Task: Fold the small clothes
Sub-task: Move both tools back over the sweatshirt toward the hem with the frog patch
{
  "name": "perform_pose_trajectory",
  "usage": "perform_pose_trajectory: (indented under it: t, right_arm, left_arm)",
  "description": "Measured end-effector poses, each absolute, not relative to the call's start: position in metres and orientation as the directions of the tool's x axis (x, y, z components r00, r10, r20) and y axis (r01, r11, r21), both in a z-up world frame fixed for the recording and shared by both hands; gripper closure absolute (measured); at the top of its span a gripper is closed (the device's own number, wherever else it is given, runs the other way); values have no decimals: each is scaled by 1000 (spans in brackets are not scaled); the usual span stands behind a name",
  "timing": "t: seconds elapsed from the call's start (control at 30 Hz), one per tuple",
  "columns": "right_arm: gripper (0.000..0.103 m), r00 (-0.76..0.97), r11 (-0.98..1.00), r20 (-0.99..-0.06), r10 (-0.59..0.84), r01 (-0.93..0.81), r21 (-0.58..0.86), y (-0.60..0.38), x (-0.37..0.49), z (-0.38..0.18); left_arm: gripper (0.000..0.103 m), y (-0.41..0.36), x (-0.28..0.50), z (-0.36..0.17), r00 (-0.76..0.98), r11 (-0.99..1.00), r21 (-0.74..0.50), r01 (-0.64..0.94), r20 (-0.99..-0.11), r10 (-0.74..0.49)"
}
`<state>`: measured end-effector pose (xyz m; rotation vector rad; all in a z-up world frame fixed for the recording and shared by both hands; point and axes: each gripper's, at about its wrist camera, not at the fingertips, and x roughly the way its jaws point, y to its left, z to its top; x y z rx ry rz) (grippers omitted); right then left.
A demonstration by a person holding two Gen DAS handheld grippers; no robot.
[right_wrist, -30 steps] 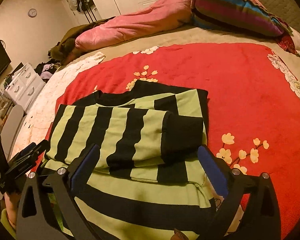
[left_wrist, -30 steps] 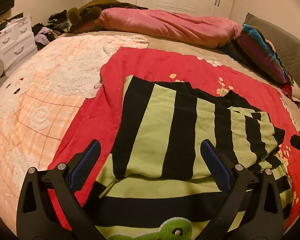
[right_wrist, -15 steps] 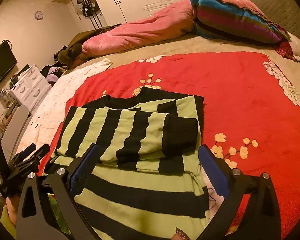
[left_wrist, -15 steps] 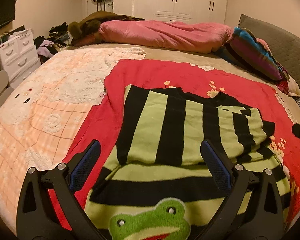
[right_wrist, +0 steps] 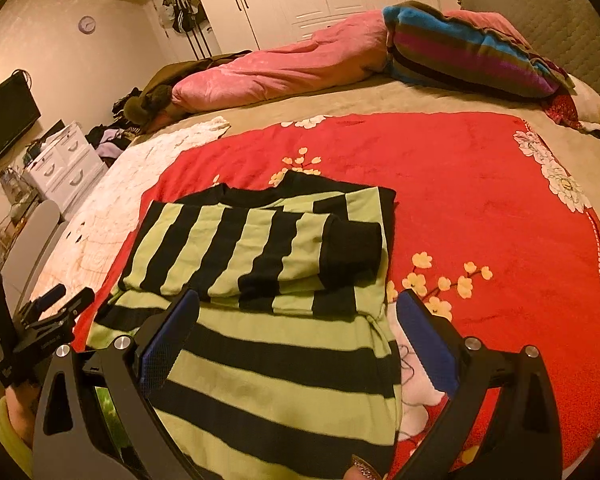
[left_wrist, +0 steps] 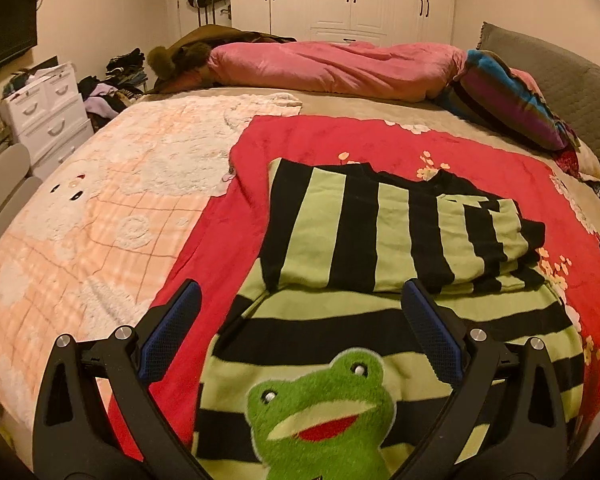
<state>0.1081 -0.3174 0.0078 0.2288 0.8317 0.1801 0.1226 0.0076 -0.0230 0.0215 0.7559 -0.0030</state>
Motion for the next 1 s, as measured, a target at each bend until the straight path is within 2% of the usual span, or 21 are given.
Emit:
perform_pose_trajectory:
  t: [0.6, 1.0]
  right_arm:
    - [5, 615, 962, -744, 262, -99, 256, -321, 59, 3]
    - [5, 557, 962, -786, 268, -106, 253, -323, 30, -15]
  left_arm:
    - [9, 46, 84, -21, 662, 999, 34, -37, -748, 50]
    - [9, 48, 70, -26, 598, 1000, 7, -20, -801, 17]
